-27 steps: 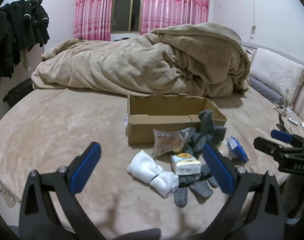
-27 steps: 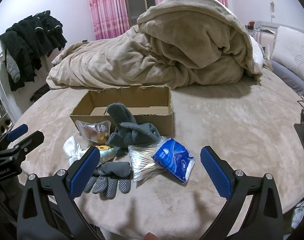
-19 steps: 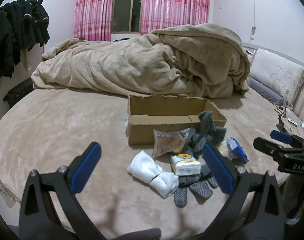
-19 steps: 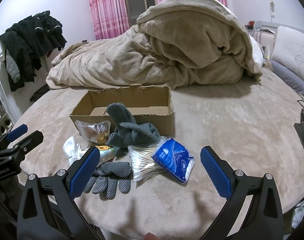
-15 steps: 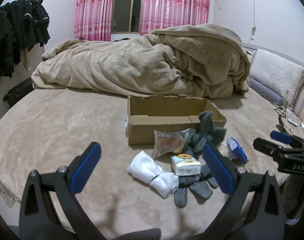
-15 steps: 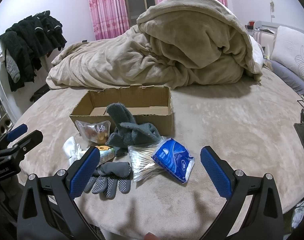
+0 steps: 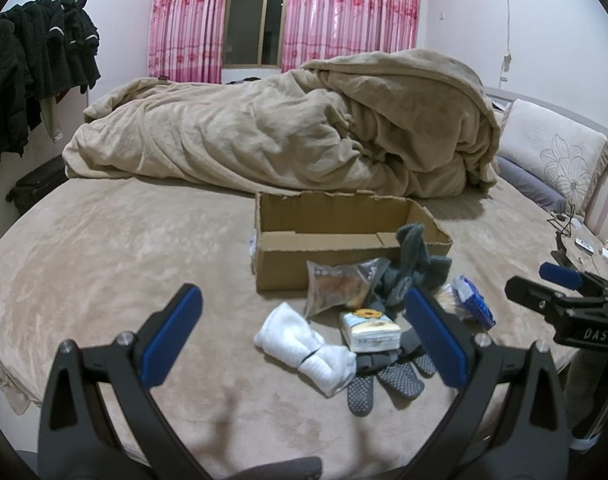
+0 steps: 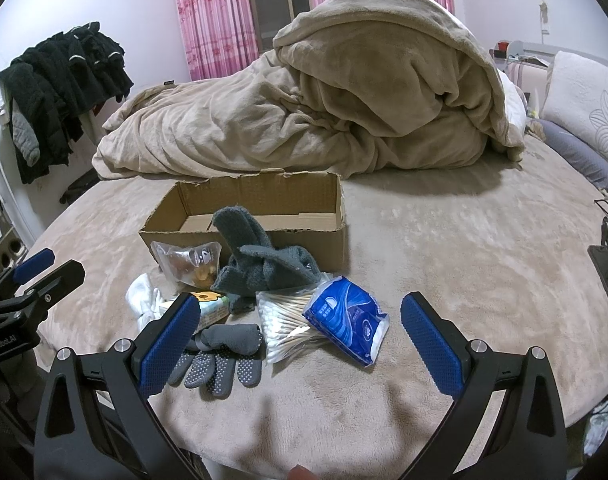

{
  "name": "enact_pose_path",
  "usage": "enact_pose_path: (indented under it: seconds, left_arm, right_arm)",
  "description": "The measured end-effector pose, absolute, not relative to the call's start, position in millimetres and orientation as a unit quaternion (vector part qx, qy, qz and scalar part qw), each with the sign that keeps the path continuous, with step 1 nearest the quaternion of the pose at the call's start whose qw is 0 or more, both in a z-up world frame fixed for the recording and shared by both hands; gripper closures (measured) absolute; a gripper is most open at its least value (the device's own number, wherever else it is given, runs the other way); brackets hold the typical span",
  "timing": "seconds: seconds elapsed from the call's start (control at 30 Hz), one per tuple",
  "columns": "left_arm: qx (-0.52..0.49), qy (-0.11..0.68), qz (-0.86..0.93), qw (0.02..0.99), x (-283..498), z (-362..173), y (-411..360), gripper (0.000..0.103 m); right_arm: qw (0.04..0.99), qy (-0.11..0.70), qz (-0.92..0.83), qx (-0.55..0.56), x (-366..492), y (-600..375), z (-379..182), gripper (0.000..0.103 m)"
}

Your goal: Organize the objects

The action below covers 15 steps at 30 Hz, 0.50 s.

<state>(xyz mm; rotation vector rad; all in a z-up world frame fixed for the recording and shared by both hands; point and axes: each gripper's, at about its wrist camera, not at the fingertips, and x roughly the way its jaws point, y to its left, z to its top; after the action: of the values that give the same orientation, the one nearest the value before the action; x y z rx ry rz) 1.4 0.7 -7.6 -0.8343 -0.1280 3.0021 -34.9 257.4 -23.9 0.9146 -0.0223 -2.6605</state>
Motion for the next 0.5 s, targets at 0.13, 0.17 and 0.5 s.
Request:
enact_pose_path:
  seconds: [0.13, 0.17, 0.5]
  left_arm:
    - [-0.267, -0.041, 0.963, 0.012, 2.2, -7.2, 0.4, 0.0]
    - [-0.267, -0.042, 0.963, 0.01, 2.1, -7.2, 0.5, 0.001]
    - [-0.266, -0.044, 0.963, 0.008, 2.4, -6.3, 1.0, 0.0]
  right_arm:
    - [0.163, -0.008, -0.933, 0.321, -34.6, 256.7, -24.1, 0.001]
    - [0.163, -0.008, -0.933, 0.321, -34.6, 257.1, -24.0, 0.001]
    - [0.163, -0.008, -0.933, 0.32, -34.8, 257.6, -24.0, 0.001]
